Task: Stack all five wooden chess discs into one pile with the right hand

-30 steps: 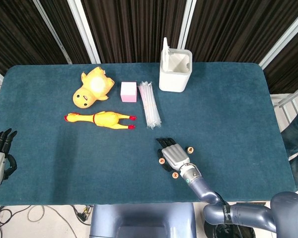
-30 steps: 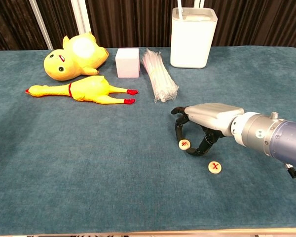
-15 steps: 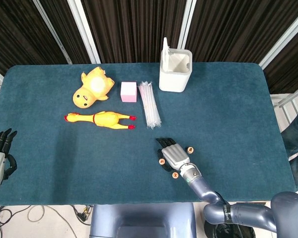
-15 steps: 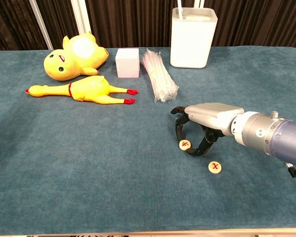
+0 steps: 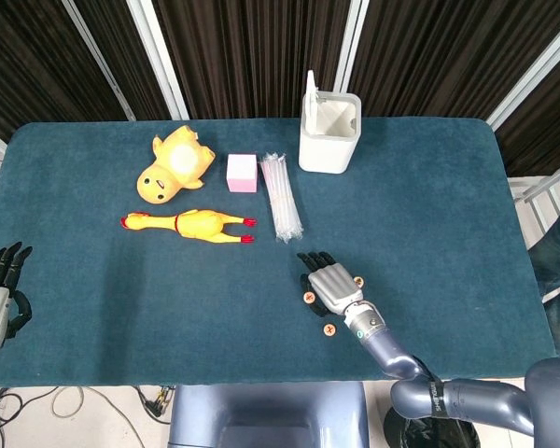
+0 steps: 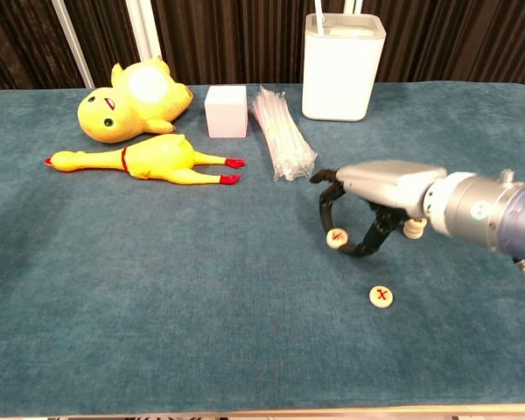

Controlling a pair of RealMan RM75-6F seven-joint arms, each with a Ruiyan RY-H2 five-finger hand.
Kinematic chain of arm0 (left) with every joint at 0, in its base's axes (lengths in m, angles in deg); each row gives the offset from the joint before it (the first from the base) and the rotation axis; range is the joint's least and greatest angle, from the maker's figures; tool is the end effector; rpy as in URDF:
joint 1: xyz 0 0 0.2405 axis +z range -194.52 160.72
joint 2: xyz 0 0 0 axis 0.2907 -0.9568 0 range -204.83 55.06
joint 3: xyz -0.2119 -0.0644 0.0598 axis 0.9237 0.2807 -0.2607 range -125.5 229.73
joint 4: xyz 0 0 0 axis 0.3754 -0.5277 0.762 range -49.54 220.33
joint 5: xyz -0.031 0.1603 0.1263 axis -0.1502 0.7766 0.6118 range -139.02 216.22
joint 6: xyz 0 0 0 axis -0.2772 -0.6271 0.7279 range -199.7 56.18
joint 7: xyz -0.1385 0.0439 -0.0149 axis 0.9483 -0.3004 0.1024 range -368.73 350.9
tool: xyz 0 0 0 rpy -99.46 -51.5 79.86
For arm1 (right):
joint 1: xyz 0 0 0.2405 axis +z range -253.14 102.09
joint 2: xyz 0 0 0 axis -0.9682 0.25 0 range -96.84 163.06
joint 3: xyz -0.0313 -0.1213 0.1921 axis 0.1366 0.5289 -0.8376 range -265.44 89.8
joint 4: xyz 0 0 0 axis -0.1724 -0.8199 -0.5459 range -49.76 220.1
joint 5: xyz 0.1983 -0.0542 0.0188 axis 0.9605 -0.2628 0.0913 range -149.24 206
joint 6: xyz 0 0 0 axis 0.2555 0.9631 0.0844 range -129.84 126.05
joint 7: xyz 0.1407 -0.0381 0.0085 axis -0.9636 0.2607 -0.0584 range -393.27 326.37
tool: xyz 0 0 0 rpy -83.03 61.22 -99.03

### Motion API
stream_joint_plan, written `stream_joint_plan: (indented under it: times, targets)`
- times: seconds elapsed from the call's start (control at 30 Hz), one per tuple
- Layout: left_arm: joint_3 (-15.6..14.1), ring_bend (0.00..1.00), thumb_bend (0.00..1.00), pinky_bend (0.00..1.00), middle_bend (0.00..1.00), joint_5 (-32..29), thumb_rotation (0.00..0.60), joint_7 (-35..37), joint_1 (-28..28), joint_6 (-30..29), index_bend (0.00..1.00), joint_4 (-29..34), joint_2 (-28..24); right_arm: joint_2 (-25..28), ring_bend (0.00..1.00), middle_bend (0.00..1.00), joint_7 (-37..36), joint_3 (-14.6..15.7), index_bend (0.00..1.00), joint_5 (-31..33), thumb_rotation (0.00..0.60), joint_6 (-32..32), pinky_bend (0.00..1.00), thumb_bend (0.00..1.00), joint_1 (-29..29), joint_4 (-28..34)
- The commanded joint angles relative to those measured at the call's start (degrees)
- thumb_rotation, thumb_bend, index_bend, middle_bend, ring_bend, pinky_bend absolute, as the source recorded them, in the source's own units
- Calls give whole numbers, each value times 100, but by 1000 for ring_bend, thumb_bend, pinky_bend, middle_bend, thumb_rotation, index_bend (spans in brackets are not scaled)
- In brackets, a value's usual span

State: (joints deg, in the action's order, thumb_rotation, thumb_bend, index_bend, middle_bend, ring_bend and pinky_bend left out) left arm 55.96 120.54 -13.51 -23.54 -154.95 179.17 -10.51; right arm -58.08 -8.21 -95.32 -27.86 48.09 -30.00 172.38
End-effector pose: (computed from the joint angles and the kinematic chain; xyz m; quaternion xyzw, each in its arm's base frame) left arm -0.2843 0.1924 0.1488 -0.5926 -0.3847 -0.3677 0.6046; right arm -0.1168 -0.3059 -0.0480 0.7803 -0.4030 0.3128 0.3619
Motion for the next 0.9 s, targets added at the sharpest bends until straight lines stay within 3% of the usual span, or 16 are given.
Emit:
stream_joint_plan:
  times: [0.03,0.5,0.9]
  targets:
    - [0,0,824,34,0,3,600,4,-1,-1,75,-1,0,217,0,0,13,-61,508,72,600,63,87,417,-14,115]
    - [1,0,824,50,0,5,600,-15,12,-28,74,14,3,942,0,0,-439,46,508,167,600,-116,87,417,-239,113]
    - [8,0,824,52,0,-8,600,-58,14,-37,75,11,19,958,0,0,-791,129,508,-19,600,-197,87,416,-344,-115]
